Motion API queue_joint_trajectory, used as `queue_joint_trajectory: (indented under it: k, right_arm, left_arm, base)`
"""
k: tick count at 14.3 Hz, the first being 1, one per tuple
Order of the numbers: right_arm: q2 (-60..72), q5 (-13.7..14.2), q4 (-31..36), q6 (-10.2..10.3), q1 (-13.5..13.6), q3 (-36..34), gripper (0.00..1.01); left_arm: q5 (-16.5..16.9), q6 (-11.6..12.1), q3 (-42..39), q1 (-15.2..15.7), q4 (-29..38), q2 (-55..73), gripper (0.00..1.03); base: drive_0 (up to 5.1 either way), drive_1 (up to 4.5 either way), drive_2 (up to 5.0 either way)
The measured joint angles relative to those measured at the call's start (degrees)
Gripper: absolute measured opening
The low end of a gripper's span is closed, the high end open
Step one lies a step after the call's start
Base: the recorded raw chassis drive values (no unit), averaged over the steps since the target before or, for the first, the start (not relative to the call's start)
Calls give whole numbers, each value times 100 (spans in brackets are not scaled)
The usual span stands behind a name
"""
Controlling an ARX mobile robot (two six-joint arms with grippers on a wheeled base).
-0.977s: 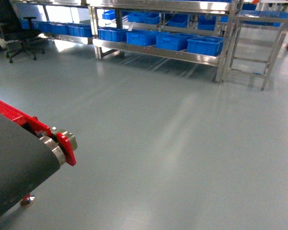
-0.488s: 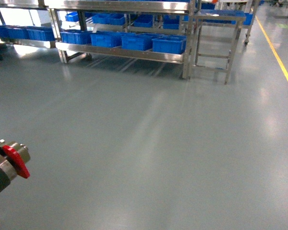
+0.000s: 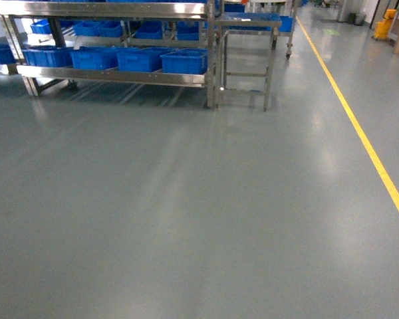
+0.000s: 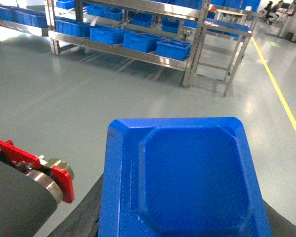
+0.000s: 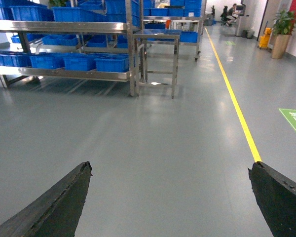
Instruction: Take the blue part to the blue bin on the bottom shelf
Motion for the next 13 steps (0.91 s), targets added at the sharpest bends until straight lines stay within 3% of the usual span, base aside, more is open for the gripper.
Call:
queue_joint_trajectory:
  k: [13]
  right_arm:
    - [0,2,0,-2,0,0,98]
  left_arm:
    - [2,0,0,-4,7,-9,43]
  base:
    - [-165,-165,-165]
